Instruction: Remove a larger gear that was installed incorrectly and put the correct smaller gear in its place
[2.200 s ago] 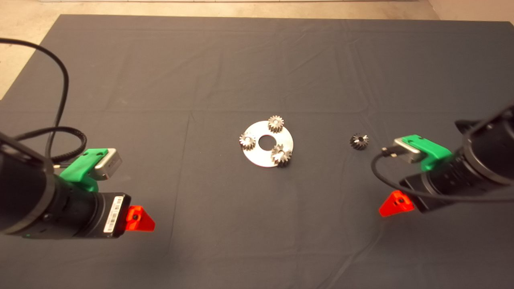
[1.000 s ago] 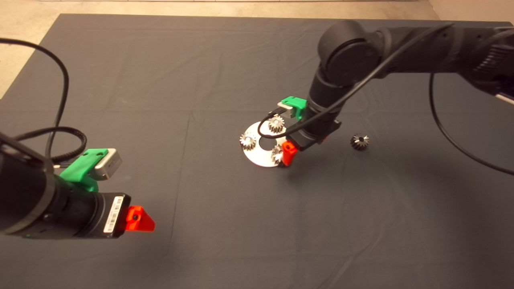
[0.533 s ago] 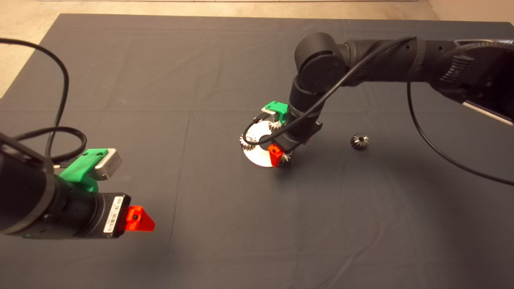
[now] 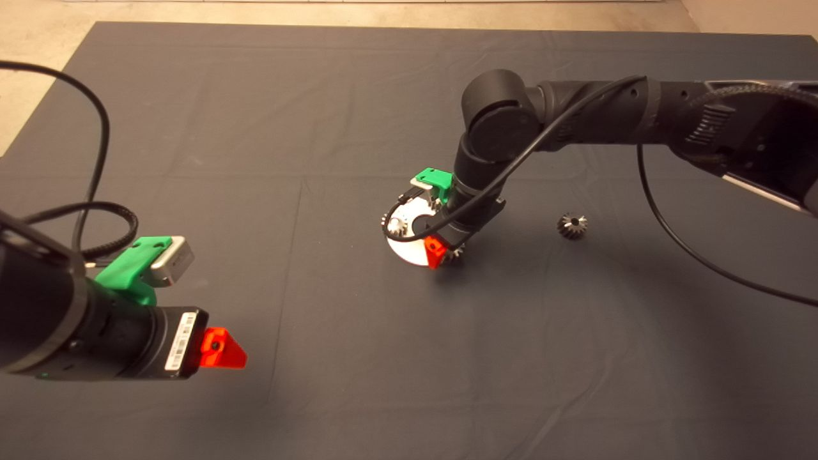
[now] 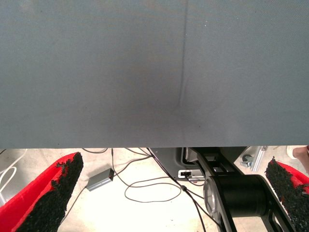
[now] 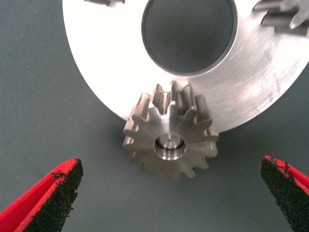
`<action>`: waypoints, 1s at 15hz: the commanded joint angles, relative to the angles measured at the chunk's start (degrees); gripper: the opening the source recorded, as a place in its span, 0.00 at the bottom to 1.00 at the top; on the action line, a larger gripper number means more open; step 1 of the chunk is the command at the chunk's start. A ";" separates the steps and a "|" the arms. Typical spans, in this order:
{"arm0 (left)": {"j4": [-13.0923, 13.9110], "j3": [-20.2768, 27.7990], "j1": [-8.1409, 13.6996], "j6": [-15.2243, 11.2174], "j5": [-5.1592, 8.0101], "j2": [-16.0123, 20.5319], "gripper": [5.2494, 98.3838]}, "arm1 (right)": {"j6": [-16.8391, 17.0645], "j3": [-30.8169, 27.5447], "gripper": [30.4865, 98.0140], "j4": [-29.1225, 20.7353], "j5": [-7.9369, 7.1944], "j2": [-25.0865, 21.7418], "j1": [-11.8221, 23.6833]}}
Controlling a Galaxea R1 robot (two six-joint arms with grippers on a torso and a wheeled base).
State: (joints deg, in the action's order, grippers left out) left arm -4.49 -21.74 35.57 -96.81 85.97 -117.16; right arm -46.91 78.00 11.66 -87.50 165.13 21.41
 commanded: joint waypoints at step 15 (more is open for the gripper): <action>0.88 0.83 0.20 -0.23 0.34 -0.05 1.00 | 1.05 -0.23 0.99 8.13 -7.50 1.19 -1.45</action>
State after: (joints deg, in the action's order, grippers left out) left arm -4.49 -21.74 35.57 -96.81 85.97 -117.16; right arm -46.47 77.97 17.44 -87.56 165.77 19.57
